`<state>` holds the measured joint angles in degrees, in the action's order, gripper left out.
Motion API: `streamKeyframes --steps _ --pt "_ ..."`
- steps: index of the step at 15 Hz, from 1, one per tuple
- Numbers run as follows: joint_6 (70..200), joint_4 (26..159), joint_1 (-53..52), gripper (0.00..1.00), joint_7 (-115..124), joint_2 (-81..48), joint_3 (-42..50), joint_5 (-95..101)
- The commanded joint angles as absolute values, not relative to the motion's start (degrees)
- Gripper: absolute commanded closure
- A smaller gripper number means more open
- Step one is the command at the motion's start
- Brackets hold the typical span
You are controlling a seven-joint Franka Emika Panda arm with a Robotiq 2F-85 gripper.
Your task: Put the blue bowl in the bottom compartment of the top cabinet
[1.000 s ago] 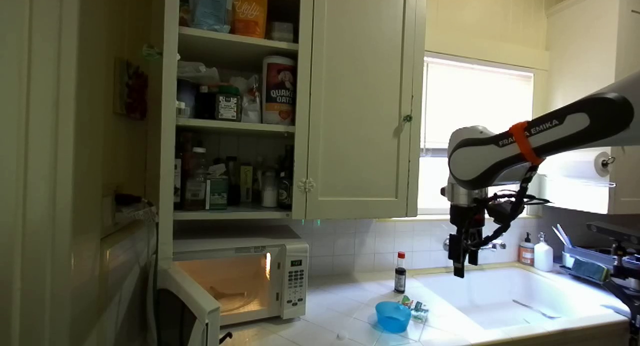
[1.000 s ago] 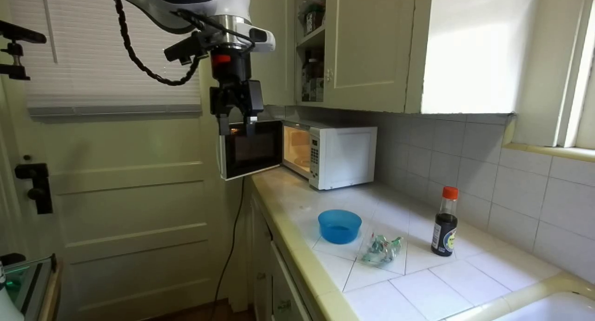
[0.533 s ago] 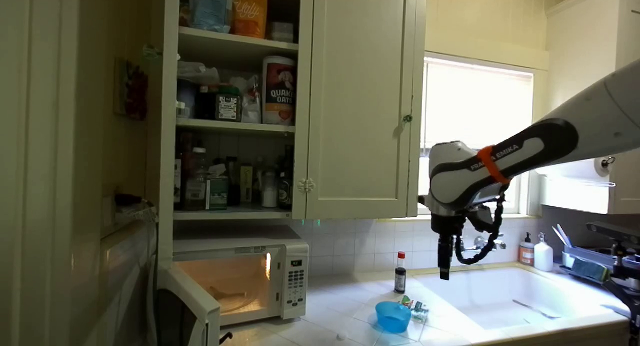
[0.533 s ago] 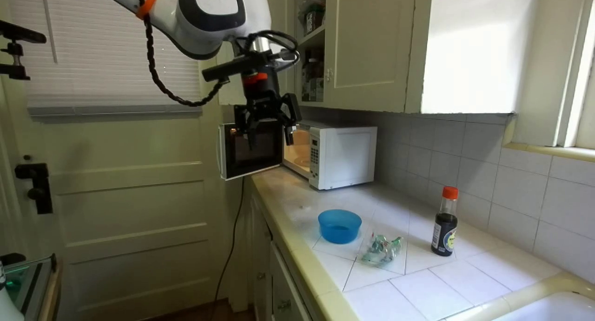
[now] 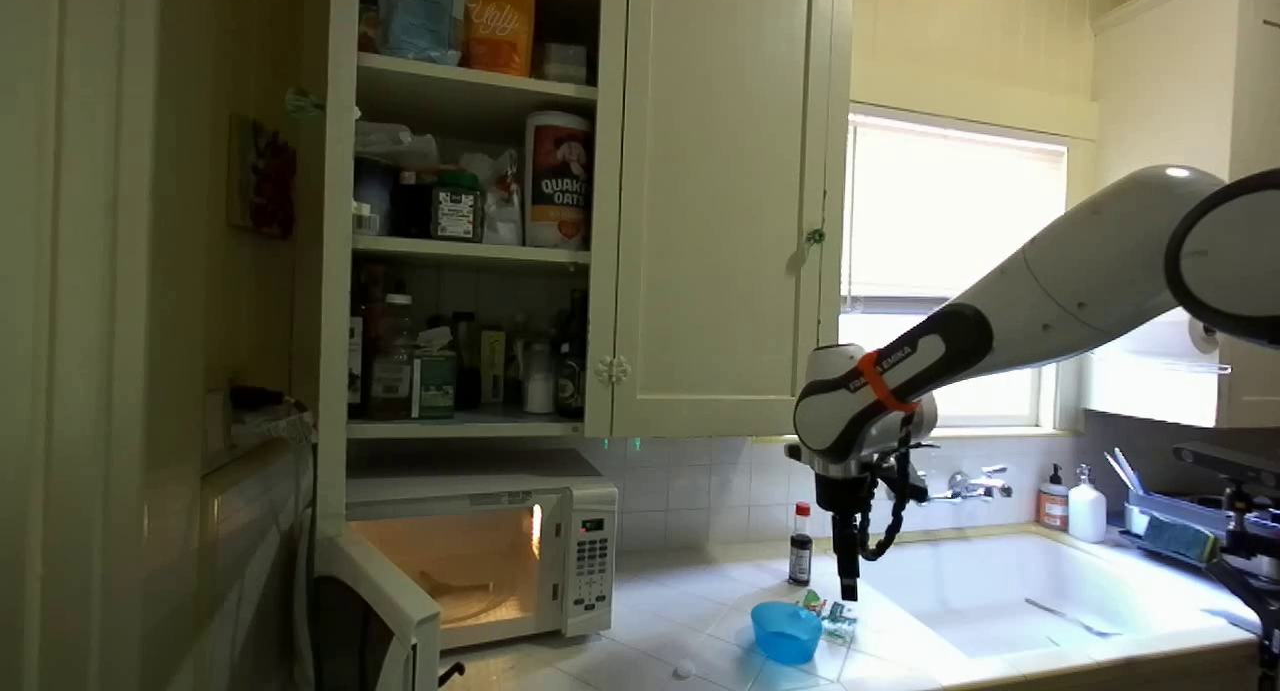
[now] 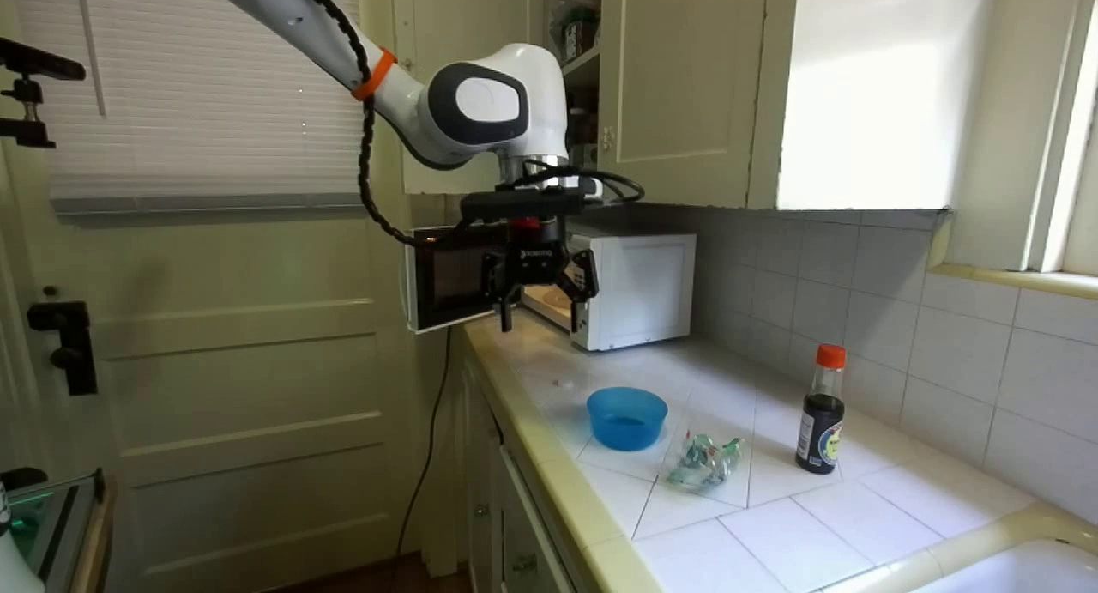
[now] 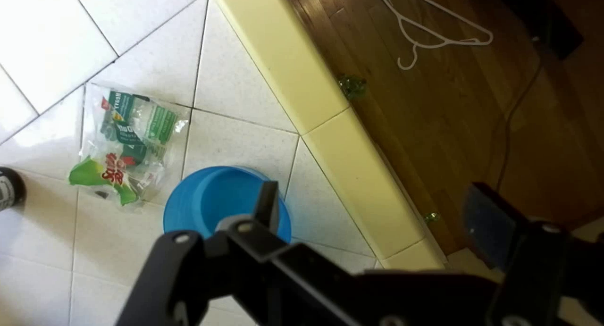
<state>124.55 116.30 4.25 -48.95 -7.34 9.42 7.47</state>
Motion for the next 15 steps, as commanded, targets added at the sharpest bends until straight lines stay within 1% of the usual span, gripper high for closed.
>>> streamKeyframes --steps 1,7,11,15 --pt "124.0 115.2 6.4 0.00 -49.6 -8.6 7.8 6.9" --pt "123.8 113.3 7.8 0.00 -51.7 -10.2 7.7 5.4" --pt "123.2 107.1 8.6 0.00 -51.6 -17.9 6.8 3.7" --pt "120.6 97.7 8.4 0.00 -48.5 -27.0 5.3 5.1"
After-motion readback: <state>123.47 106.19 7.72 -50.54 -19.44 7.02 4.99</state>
